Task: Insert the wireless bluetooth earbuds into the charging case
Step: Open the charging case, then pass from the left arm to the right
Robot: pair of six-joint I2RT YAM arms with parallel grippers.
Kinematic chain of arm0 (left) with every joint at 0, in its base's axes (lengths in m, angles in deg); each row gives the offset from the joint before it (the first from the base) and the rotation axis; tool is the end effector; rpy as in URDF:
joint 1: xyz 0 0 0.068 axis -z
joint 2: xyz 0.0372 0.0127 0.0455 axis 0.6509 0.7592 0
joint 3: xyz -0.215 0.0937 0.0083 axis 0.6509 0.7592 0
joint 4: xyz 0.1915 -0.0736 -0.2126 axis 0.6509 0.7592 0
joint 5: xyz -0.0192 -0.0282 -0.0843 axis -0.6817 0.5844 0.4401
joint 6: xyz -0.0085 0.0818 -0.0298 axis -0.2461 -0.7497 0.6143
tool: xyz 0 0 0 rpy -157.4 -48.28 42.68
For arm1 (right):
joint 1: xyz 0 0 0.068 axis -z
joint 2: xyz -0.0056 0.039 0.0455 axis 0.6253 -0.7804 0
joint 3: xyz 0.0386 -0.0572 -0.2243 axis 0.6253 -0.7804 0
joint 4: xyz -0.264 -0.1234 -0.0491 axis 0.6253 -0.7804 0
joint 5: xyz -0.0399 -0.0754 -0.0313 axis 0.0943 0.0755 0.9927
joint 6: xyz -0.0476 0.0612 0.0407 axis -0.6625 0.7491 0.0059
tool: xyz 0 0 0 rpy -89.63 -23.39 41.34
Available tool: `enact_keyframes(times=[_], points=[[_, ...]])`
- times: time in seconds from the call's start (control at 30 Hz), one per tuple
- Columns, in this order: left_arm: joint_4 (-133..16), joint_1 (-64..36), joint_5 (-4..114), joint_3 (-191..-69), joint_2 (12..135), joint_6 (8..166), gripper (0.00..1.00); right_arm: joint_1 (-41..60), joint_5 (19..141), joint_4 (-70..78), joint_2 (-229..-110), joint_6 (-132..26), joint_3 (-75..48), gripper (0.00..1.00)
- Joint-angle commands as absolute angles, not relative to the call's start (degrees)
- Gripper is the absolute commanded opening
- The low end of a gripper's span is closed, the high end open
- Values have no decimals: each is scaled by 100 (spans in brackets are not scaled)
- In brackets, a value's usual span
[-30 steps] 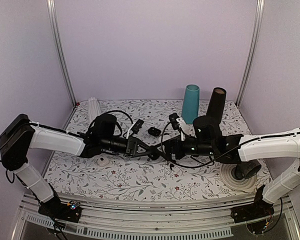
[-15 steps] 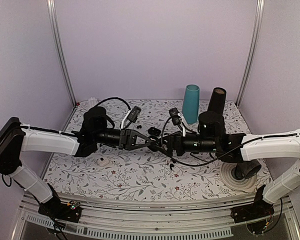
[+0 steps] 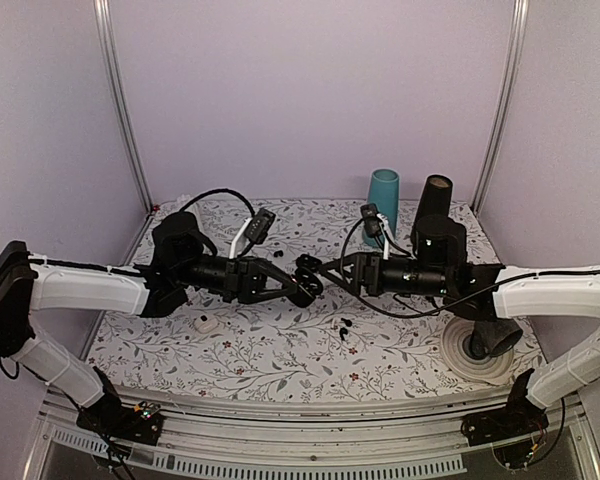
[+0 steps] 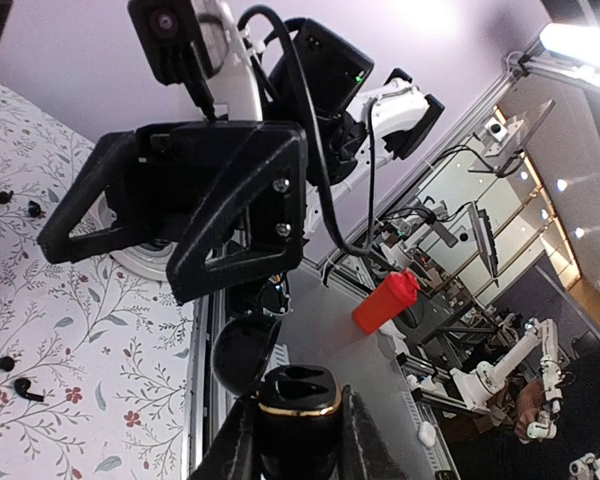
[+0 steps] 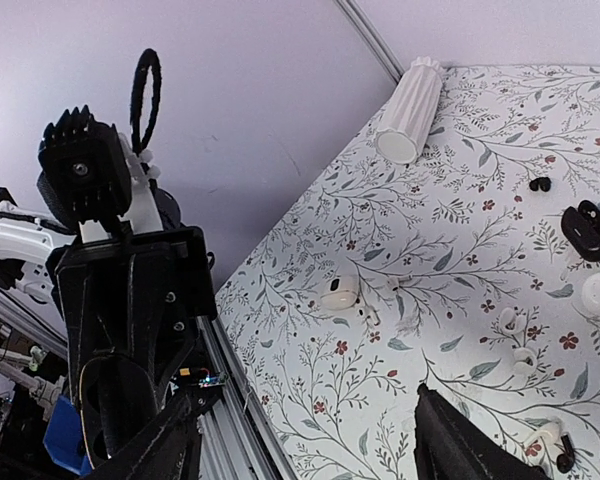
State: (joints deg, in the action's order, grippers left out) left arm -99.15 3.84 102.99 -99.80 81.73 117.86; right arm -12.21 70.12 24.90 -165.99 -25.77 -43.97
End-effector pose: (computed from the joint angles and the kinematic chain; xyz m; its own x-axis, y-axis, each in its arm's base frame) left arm 0.2139 -0.3001 0.1967 -0.6583 0.1150 -0.7439 0.7299 -0.1441 -0.6682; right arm 0.2256 0.3140 0.2028 -0.6237 0.0779 -0.7778 -0.6930 0.4052 0.5963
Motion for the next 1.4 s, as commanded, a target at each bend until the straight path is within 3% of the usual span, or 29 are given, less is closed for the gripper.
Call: enact_keyframes(times=[0.0,0.43,0.7,0.87,1.23,1.37], points=[[-10078,452,10307,-9946,8016,11609,0,-1178,6782,2416,-16584,-2571,-4390,73],[-9979,446,10125,-9957,8085,11509,0,-1177,6733,2466,-16102,-2554,-4481,73],[-10003,446,10177,-10012,8126,11516,0,-1470,6117,2525,-16458,-2917,-4144,66],[-10004,457,10193,-10012,8104,11522,0,-1531,6001,2485,-16710,-2946,-4012,55],[-9863,453,10187,-10002,8096,11444,0,-1535,5893,2634,-16814,-2700,-3969,20],[-9782,448,10194,-10003,8067,11370,25,-1536,5924,2572,-16755,-2720,-3938,8]])
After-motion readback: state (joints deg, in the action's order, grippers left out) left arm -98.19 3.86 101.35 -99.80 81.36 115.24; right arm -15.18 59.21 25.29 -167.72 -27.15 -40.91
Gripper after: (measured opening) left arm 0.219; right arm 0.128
